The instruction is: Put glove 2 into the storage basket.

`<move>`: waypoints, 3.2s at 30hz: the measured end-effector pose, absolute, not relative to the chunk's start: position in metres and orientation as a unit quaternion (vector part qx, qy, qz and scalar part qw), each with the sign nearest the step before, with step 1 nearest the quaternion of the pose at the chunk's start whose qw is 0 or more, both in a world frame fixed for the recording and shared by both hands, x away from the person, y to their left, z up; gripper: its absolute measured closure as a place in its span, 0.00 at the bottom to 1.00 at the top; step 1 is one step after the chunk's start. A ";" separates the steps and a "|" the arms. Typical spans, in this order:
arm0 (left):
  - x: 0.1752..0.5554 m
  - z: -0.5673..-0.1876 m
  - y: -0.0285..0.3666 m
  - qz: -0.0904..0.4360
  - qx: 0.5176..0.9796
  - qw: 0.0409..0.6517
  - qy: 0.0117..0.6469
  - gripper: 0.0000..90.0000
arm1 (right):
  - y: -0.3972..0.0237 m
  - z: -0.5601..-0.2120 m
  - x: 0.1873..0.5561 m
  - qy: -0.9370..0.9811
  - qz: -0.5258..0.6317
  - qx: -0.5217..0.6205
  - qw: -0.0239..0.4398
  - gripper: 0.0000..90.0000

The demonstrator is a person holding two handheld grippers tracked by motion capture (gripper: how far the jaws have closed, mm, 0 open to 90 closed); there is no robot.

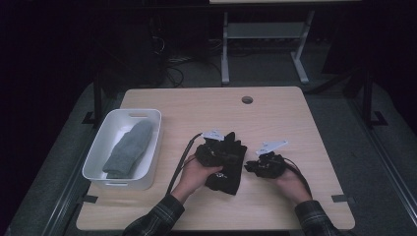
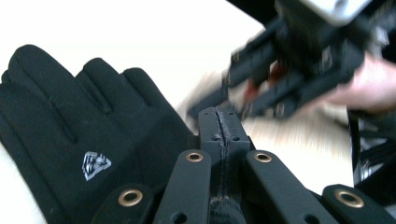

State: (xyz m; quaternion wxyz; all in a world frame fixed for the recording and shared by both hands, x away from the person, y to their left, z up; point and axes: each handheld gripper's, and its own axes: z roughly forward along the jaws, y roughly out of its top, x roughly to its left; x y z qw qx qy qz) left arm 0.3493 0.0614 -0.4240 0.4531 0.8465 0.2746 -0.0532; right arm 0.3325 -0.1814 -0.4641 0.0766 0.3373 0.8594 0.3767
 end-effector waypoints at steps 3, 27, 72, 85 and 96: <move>0.343 -0.424 0.062 -0.049 0.851 0.448 0.268 0.99 | -0.199 -0.462 0.331 0.848 0.380 0.357 0.092 0.68; 0.319 -0.453 0.047 -0.048 0.900 0.364 0.236 0.99 | -0.235 -0.479 0.341 0.825 0.342 0.424 0.153 0.15; 0.344 -0.414 0.108 0.013 0.901 0.362 0.240 0.36 | -0.234 -0.483 0.340 0.816 0.354 0.428 0.160 0.09; 0.374 -0.431 0.090 0.047 0.910 0.339 0.234 0.15 | -0.233 -0.483 0.341 0.816 0.355 0.427 0.161 0.09; 0.376 -0.452 0.085 0.040 0.916 0.317 0.242 0.14 | -0.233 -0.483 0.341 0.816 0.355 0.428 0.161 0.09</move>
